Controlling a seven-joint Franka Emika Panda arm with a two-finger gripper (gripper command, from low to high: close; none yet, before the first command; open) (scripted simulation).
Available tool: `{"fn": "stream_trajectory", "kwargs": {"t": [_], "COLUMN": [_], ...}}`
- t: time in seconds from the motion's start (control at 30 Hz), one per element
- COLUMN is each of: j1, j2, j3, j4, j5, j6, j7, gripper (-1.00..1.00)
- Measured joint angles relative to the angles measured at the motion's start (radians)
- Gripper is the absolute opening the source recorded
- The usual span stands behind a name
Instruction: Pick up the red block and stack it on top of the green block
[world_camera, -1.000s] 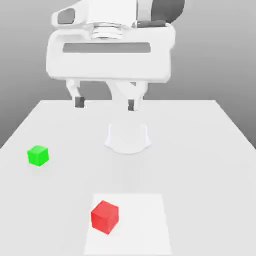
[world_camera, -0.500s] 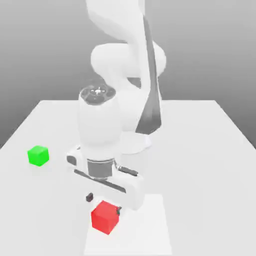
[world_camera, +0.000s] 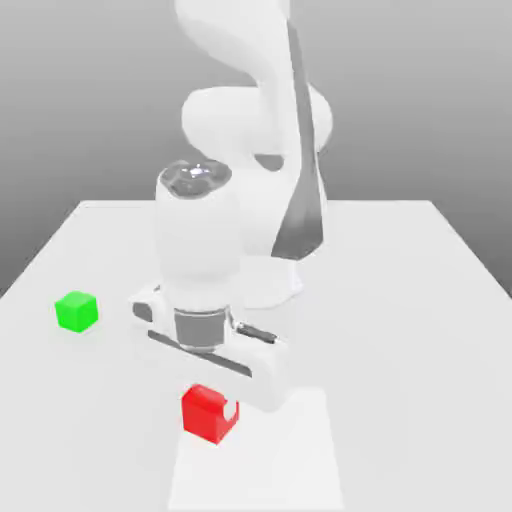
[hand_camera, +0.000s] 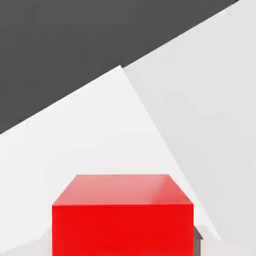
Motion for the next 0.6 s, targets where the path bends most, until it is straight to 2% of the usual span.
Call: {"fn": "stream_trajectory", "kwargs": {"t": [0.2, 0.47, 0.6], "j1": [-0.282, -0.598, -0.597], "j2": [-0.126, -0.285, -0.195], "j3": [-0.127, -0.328, -0.371], "j4": [-0.083, -0.197, -0.205], "j5": [-0.092, -0.159, -0.098], "j6": [-0.038, -0.079, 0.017], "j7": [0.143, 0.297, 0.267], "gripper": [-1.0, -1.0, -1.0]}}
